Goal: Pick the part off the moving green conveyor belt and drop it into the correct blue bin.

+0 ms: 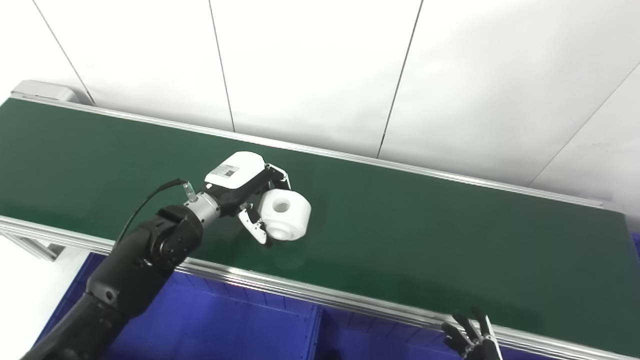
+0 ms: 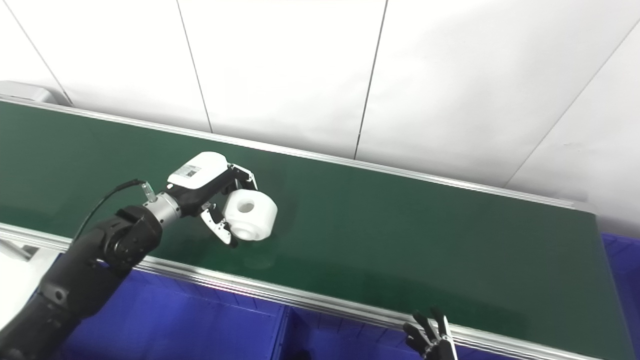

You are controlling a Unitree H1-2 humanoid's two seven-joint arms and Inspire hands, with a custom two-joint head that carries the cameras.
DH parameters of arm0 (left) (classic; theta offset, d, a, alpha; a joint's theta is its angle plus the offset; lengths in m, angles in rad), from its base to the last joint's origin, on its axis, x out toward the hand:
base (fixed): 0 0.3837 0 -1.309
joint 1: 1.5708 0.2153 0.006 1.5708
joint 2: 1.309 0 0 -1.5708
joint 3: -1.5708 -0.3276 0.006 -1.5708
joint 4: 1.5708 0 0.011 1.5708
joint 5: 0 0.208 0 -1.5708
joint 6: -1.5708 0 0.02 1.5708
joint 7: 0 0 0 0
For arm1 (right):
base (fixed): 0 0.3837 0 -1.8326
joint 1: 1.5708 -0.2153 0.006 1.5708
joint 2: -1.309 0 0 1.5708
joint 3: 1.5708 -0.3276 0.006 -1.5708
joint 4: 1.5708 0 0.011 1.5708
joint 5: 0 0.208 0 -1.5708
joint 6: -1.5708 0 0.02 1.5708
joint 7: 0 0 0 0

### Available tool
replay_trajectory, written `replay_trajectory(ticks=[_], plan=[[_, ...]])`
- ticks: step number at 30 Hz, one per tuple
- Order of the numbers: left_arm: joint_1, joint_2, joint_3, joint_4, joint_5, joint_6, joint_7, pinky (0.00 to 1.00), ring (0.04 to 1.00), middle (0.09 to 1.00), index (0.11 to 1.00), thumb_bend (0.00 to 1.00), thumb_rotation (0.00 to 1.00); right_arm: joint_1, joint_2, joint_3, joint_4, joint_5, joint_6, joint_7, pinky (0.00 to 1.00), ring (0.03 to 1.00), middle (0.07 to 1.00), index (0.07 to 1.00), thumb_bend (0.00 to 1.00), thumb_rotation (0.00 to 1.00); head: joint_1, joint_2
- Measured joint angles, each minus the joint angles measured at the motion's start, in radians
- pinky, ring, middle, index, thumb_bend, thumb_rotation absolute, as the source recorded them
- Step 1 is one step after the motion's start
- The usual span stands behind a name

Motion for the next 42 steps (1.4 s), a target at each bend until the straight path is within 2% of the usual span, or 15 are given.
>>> replay_trajectory(ticks=[8, 11, 12, 14, 15, 16, 18, 21, 23, 25, 28, 31, 34, 35, 42], plan=[[0.073, -0.021, 0.037, -0.033, -0.034, 0.0, 0.017, 0.34, 0.407, 0.471, 0.493, 0.52, 0.0, 0.001, 0.001, 0.001, -0.008, -0.001, 0.006, 0.0, 0.84, 0.831, 0.893, 0.98, 0.98, 1.0, 0.012, 0.018], [0.106, -0.021, 0.055, -0.097, -0.055, 0.003, 0.015, 0.35, 0.414, 0.474, 0.491, 0.52, 0.0, 0.003, 0.001, 0.001, -0.026, 0.0, 0.018, 0.001, 0.84, 0.831, 0.893, 0.979, 0.97, 1.0, 0.026, 0.035], [0.117, -0.021, 0.065, -0.138, -0.06, 0.007, 0.011, 0.35, 0.41, 0.47, 0.493, 0.52, 0.0, 0.003, 0.0, 0.001, -0.032, 0.001, 0.024, 0.002, 0.84, 0.834, 0.895, 0.98, 0.97, 1.0, 0.041, 0.057], [0.134, -0.019, 0.081, -0.203, -0.078, 0.014, 0.002, 0.35, 0.399, 0.462, 0.498, 0.52, 0.0, 0.004, -0.001, 0.0, -0.039, 0.005, 0.037, 0.004, 0.84, 0.837, 0.899, 0.983, 0.97, 1.0, 0.041, 0.057], [0.146, -0.015, 0.092, -0.249, -0.081, 0.022, -0.01, 0.34, 0.394, 0.459, 0.501, 0.52, 0.0, 0.004, -0.003, 0.0, -0.05, 0.009, 0.048, 0.007, 0.84, 0.838, 0.901, 0.984, 0.98, 1.0, 0.064, 0.09], [0.162, -0.008, 0.1, -0.287, -0.092, 0.028, -0.019, 0.35, 0.387, 0.457, 0.501, 0.52, 0.0, 0.005, -0.005, 0.0, -0.064, 0.014, 0.056, 0.009, 0.84, 0.841, 0.905, 0.987, 0.98, 1.0, 0.069, 0.094], [0.203, 0.011, 0.127, -0.38, -0.122, 0.042, -0.045, 0.37, 0.39, 0.457, 0.503, 0.52, 0.0, 0.008, -0.01, -0.003, -0.088, 0.021, 0.072, 0.009, 0.86, 0.858, 0.922, 0.997, 0.97, 1.0, 0.109, 0.152], [0.291, 0.081, 0.17, -0.521, -0.147, 0.067, -0.104, 0.38, 0.397, 0.451, 0.508, 0.52, 0.0, 0.021, -0.017, -0.008, -0.134, 0.024, 0.111, 0.009, 0.88, 0.874, 0.935, 1.0, 0.96, 1.0, 0.133, 0.179], [0.339, 0.132, 0.2, -0.575, -0.164, 0.089, -0.148, 0.39, 0.403, 0.456, 0.505, 0.52, 0.0, 0.023, -0.024, -0.011, -0.159, 0.028, 0.14, 0.011, 0.89, 0.882, 0.94, 1.0, 0.93, 1.0, 0.184, 0.231], [0.375, 0.168, 0.219, -0.612, -0.173, 0.109, -0.188, 0.38, 0.393, 0.456, 0.502, 0.52, 0.0, 0.021, -0.035, -0.019, -0.174, 0.038, 0.162, 0.014, 0.89, 0.882, 0.938, 1.0, 0.93, 1.0, 0.184, 0.232], [0.429, 0.212, 0.236, -0.667, -0.187, 0.12, -0.239, 0.38, 0.389, 0.459, 0.499, 0.52, 0.0, 0.012, -0.052, -0.036, -0.184, 0.058, 0.188, 0.017, 0.89, 0.88, 0.932, 1.0, 0.93, 1.0, 0.23, 0.255], [0.496, 0.246, 0.261, -0.681, -0.192, 0.117, -0.264, 0.39, 0.403, 0.466, 0.495, 0.52, 0.0, 0.004, -0.067, -0.053, -0.187, 0.078, 0.205, 0.025, 0.87, 0.869, 0.923, 0.994, 0.93, 1.0, 0.25, 0.261], [0.548, 0.253, 0.271, -0.68, -0.186, 0.117, -0.276, 0.41, 0.422, 0.476, 0.489, 0.53, 0.0, -0.005, -0.079, -0.064, -0.187, 0.1, 0.211, 0.032, 0.85, 0.861, 0.916, 0.98, 0.93, 1.0, 0.258, 0.264], [0.567, 0.252, 0.271, -0.676, -0.185, 0.114, -0.277, 0.39, 0.418, 0.483, 0.484, 0.52, 0.0, -0.01, -0.082, -0.065, -0.187, 0.108, 0.213, 0.035, 0.85, 0.851, 0.902, 0.962, 0.93, 0.99, 0.264, 0.264], [0.658, 0.249, 0.265, -0.541, -0.095, 0.063, -0.26, 0.33, 0.402, 0.479, 0.489, 0.52, 0.0, -0.032, -0.091, -0.064, -0.187, 0.134, 0.215, 0.056, 0.82, 0.832, 0.882, 0.943, 0.92, 0.97, 0.267, 0.253]])
